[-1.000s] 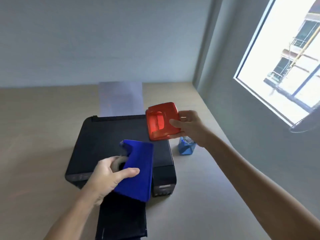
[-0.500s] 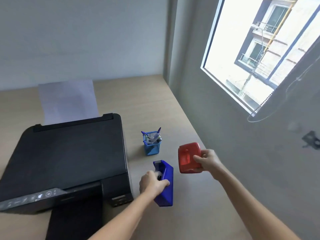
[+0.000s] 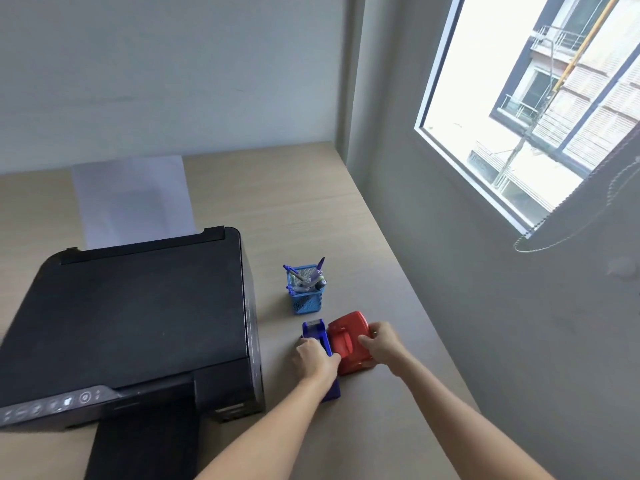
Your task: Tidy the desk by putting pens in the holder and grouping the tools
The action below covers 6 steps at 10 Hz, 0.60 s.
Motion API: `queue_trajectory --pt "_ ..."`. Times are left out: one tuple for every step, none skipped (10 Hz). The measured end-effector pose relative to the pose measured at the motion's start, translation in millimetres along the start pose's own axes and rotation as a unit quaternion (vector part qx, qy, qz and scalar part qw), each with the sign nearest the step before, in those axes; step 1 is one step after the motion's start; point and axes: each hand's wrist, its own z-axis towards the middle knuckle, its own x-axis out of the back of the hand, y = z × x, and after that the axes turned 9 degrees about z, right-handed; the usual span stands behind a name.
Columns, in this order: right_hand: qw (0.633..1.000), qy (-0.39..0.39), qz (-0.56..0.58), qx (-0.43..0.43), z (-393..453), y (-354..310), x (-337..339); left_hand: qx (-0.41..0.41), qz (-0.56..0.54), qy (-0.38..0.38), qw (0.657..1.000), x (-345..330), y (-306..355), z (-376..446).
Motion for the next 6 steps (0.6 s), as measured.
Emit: queue_trajectory --pt "1.000 -0.005 -0.003 0.006 -2 -5 -2 0.000 0.005 0.000 1.000 -3 0 4" --pt "1.000 -0.010 -0.002 0.001 -3 -4 -3 -0.007 0.008 -0.016 1.000 -3 0 6" --pt "0.997 0.003 -0.066 0.033 -12 -5 -2 -0.039 0.012 -0.023 0.999 1 -3 2" --pt "0.991 0.014 -0.119 0.062 -41 -15 6 -0.101 -0.019 -0.038 0.994 13 -14 -16" --pt "0.986 0.022 -0.104 0.127 -76 -28 21 -0.215 -0.039 -0.059 0.974 30 -49 -48" --pt "0.978 0.023 0.004 0.207 -123 -51 41 -0.258 -0.056 -0.131 0.955 45 -104 -86"
